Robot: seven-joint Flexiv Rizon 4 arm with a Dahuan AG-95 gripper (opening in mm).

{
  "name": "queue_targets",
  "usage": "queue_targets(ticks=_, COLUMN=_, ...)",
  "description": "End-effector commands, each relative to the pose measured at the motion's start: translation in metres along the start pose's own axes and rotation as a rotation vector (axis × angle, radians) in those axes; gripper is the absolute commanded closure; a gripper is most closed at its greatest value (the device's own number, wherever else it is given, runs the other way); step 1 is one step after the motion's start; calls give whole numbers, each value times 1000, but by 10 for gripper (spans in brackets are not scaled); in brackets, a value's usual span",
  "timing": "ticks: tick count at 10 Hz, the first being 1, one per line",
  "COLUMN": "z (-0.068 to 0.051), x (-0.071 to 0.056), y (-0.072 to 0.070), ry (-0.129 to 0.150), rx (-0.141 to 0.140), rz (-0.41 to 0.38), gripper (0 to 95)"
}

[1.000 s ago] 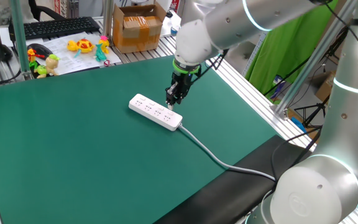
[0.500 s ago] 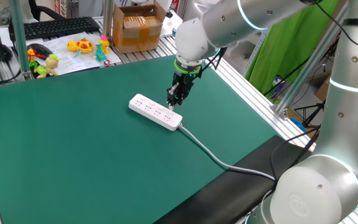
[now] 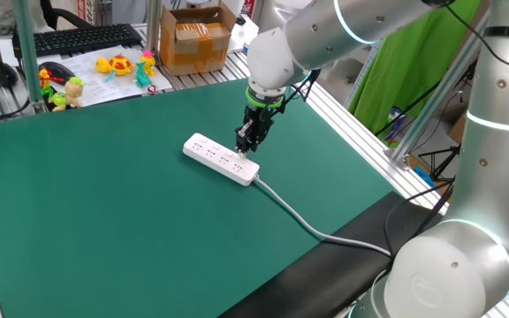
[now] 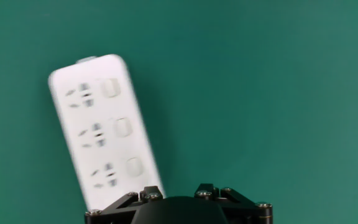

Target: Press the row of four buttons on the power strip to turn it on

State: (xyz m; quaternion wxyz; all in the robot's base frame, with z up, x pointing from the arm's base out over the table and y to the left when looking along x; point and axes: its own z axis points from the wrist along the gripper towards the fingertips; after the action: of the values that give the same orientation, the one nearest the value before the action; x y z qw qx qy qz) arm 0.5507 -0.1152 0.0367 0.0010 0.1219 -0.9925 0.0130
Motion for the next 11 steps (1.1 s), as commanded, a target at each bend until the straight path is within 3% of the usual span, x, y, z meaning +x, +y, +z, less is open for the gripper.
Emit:
queue_targets(ticks=1, z=1, x=-1, y=0, ry=3, rx=-4, rz=0, gripper=570)
queue_targets(ticks=9, z=8, x=8, y=4, ry=4, rx=6, rz=0, gripper=570)
queue_targets(ticks=11, z=5, x=8, y=2, ry=4, rx=12, rz=0, gripper=570)
